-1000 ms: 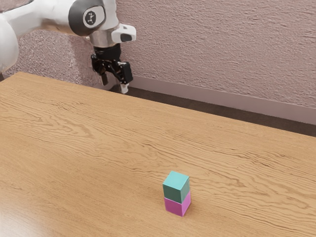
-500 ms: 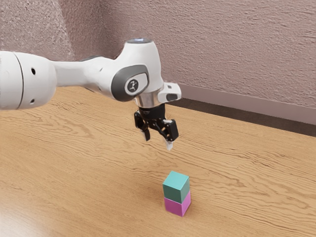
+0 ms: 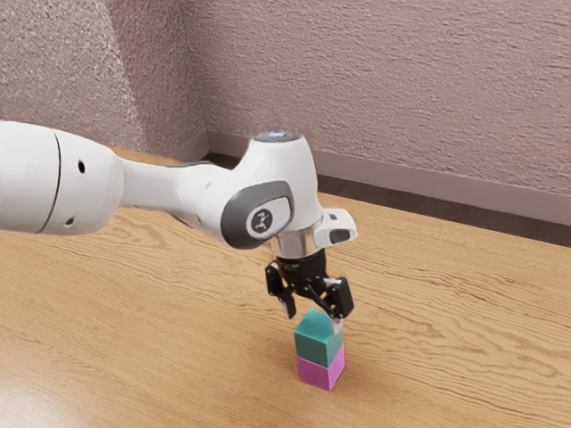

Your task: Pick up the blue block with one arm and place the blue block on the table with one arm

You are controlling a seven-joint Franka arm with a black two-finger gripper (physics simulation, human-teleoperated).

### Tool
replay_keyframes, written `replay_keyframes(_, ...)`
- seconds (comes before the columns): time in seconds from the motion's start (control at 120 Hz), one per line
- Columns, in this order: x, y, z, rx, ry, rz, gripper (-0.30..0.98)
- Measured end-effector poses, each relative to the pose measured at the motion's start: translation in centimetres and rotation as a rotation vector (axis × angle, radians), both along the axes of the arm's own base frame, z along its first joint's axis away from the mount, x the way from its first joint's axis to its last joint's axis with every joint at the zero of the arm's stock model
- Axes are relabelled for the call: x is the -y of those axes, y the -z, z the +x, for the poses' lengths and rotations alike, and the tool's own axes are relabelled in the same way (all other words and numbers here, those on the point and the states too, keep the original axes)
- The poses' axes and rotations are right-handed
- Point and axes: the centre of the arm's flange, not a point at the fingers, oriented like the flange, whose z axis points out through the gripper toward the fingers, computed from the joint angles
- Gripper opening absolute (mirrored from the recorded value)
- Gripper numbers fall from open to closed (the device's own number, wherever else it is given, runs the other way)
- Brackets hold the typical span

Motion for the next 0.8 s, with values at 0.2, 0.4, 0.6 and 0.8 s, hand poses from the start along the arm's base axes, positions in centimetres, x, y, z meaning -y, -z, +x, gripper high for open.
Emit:
replay_keyframes(0.2, 0.4, 2.9, 0.7, -0.027, -0.038, 0.026, 0.69)
replay_keyframes(0.4, 0.3, 5.3, 0.7, -0.058, -0.066, 0.048, 0.69)
replay_keyframes(0.6, 0.3, 3.3, 0.8, -0.028, -0.076, 0.041, 0.35)
replay_keyframes(0.8, -4.7, -3.2, 2.7, 0.054, -0.127, 0.073, 0.30)
